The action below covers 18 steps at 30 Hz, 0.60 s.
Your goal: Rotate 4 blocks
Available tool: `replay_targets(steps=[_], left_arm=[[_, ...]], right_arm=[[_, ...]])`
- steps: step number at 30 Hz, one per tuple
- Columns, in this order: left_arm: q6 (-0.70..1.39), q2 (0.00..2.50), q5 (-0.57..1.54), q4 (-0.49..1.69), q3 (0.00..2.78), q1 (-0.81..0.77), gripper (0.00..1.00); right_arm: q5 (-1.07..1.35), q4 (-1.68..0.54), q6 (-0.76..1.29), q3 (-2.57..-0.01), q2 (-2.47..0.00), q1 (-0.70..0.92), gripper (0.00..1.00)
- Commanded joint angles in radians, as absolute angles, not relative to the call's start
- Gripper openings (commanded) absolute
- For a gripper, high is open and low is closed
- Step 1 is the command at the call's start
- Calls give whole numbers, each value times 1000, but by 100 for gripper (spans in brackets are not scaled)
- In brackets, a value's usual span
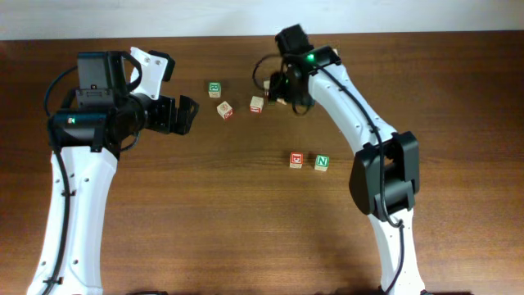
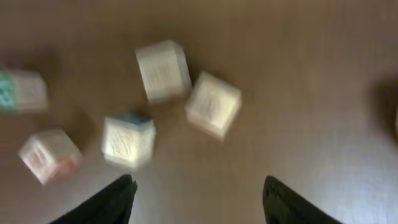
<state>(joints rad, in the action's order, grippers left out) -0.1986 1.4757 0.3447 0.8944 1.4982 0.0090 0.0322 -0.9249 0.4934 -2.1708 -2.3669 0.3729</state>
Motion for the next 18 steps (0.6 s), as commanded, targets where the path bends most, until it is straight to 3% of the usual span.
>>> replay_targets(steps=[1,14,18], left_arm=[[-207,1481,360,896,1523,15,99],[-207,1481,360,896,1523,15,99],[-207,1481,360,896,1523,15,99]], right_arm=[[13,-840,471,-2156,-2415,363,66],[-50,-749,487,-2152,-2515,360,59],[-41,-763,487,-2151,-2516,360,50]])
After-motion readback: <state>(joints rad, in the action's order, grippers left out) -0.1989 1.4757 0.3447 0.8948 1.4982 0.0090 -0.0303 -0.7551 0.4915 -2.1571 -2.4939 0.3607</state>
